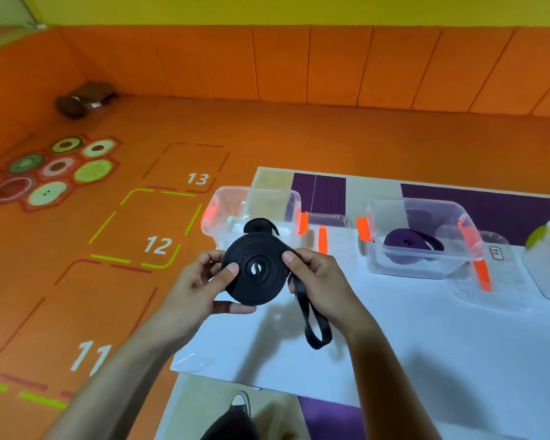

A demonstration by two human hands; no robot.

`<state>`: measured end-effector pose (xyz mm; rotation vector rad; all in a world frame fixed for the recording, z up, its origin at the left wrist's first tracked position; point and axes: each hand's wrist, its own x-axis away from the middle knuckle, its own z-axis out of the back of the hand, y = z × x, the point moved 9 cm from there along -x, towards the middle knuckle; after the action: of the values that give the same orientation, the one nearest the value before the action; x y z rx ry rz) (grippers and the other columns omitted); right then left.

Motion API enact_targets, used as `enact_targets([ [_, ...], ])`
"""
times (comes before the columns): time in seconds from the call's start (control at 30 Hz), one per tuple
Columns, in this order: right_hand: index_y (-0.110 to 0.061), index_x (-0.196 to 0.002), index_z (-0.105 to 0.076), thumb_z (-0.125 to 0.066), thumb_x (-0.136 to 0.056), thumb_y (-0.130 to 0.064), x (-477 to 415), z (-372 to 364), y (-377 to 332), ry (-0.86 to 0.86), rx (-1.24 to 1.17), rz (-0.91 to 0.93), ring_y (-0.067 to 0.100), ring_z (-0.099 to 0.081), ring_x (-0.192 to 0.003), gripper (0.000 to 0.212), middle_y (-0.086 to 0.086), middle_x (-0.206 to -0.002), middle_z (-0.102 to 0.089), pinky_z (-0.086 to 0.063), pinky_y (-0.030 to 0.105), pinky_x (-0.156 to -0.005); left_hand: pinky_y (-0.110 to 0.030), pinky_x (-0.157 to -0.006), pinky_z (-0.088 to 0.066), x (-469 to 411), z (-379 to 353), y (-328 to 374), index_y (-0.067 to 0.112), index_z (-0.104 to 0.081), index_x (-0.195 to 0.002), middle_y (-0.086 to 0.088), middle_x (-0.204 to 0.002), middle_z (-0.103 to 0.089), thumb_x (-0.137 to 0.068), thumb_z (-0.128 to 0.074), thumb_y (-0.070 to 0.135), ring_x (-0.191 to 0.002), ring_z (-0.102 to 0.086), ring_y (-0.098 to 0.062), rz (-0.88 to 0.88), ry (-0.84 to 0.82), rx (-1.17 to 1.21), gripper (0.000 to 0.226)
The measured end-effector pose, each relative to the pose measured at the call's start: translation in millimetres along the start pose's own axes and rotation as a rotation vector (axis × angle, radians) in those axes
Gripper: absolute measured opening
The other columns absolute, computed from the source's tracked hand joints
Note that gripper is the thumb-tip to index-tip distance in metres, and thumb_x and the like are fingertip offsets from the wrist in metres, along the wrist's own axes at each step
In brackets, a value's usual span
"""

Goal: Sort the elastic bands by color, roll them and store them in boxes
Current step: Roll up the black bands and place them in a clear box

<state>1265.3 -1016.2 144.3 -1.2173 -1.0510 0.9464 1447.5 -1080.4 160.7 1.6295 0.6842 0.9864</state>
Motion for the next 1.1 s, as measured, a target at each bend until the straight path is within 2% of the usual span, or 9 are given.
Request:
enact_targets([
  [0.1, -0.021, -0.081, -0.067, -0.055, -0.105, -0.035, -10.2, -13.0, 1.8, -0.107, 0.104, -0.020, 0.012, -0.043, -0.054, 0.030, 0.001, -0.059, -0.053, -0.040, 0.025, -0.061, -0.054, -0.072, -0.062, -1.2, 15.4, -5.1, -0.002, -0.055, -0.104, -0.016, -0.093, -0.053, -0.096, -0.070, 0.018, -0.083, -0.065, -0.023, 0.104, -0.059, -0.100, 0.026],
  [0.2, -0.028, -0.072, -0.063, -0.057, -0.104, -0.033, -19.1, -31.5, -1.1, -0.220, 0.141, -0.031, 0.013, -0.039, -0.053, 0.032, 0.001, -0.059, -0.052, -0.036, 0.020, -0.056, -0.046, -0.062, -0.062, -10.2, 33.5, 4.3, 0.005, -0.060, -0.095, -0.016, -0.085, -0.065, -0.088, -0.075, 0.045, -0.077, -0.064, -0.024, 0.132, -0.129, -0.328, 0.044],
  [0.3, -0.019, -0.079, -0.067, -0.060, -0.102, -0.034, -31.4, -44.1, -6.4, -0.263, 0.153, -0.023, 0.014, -0.040, -0.052, 0.029, 0.003, -0.060, -0.054, -0.036, 0.021, -0.056, -0.041, -0.054, -0.060, -27.0, 38.2, 22.0, 0.019, -0.067, -0.100, -0.015, -0.084, -0.072, -0.097, -0.065, 0.032, -0.064, -0.065, -0.019, 0.051, -0.184, -0.456, 0.013],
  [0.47, -0.016, -0.099, -0.076, -0.068, -0.099, -0.020, -60.4, -36.0, 0.5, -0.132, 0.024, -0.069, 0.015, -0.063, -0.067, 0.009, 0.001, -0.074, -0.068, -0.050, 0.026, -0.062, -0.045, -0.057, -0.061, -59.2, 55.8, 32.3, 0.012, -0.065, -0.104, -0.021, -0.081, -0.070, -0.099, -0.063, 0.020, -0.062, -0.065, -0.025, -0.039, -0.095, -0.336, 0.009],
  [0.6, -0.012, -0.117, -0.071, -0.068, -0.095, -0.005, -68.7, -11.9, 21.8, 0.155, -0.176, -0.111, 0.022, -0.070, -0.080, 0.023, 0.010, -0.091, -0.077, -0.059, 0.028, -0.072, -0.053, -0.058, -0.062, -86.2, 93.0, 47.4, 0.011, -0.064, -0.103, -0.012, -0.079, -0.071, -0.099, -0.063, 0.018, -0.061, -0.067, -0.026, -0.097, 0.128, -0.163, 0.008],
  [0.73, -0.003, -0.108, -0.066, -0.076, -0.089, -0.008, -82.3, -11.2, 31.9, 0.321, -0.233, -0.167, 0.022, -0.075, -0.086, 0.022, 0.012, -0.094, -0.079, -0.061, 0.029, -0.075, -0.048, -0.057, -0.063, -107.8, 107.1, 48.3, 0.011, -0.064, -0.101, -0.019, -0.085, -0.070, -0.099, -0.062, 0.017, -0.068, -0.068, -0.029, -0.090, 0.141, -0.087, 0.006],
  [0.9, -0.006, -0.091, -0.071, -0.086, -0.081, -0.018, -92.6, -7.3, 53.7, 0.482, -0.137, -0.309, 0.013, -0.066, -0.071, 0.022, 0.000, -0.075, -0.073, -0.054, 0.027, -0.067, -0.040, -0.052, -0.060, -123.9, 129.3, 29.8, 0.012, -0.065, -0.103, -0.018, -0.085, -0.074, -0.099, -0.063, 0.016, -0.076, -0.069, -0.035, -0.056, 0.184, -0.074, 0.006],
  [1.0, -0.005, -0.094, -0.075, -0.081, -0.086, -0.016, -94.0, -18.6, 72.6, 0.463, -0.366, -0.403, 0.012, -0.064, -0.070, 0.015, 0.002, -0.077, -0.068, -0.050, 0.026, -0.069, -0.041, -0.051, -0.061, -130.7, 138.3, 17.0, 0.009, -0.064, -0.105, -0.013, -0.079, -0.074, -0.099, -0.063, 0.015, -0.074, -0.067, -0.034, -0.024, 0.200, -0.048, 0.009],
  [1.1, -0.010, -0.084, -0.075, -0.068, -0.096, -0.014, -98.1, -38.8, 82.8, 0.357, -0.591, -0.436, 0.009, -0.051, -0.063, 0.014, 0.002, -0.079, -0.058, -0.043, 0.021, -0.064, -0.043, -0.050, -0.062, -138.9, 142.1, 6.6, 0.008, -0.063, -0.107, -0.002, -0.071, -0.074, -0.099, -0.062, 0.014, -0.066, -0.072, -0.021, 0.008, 0.190, -0.022, 0.010],
])
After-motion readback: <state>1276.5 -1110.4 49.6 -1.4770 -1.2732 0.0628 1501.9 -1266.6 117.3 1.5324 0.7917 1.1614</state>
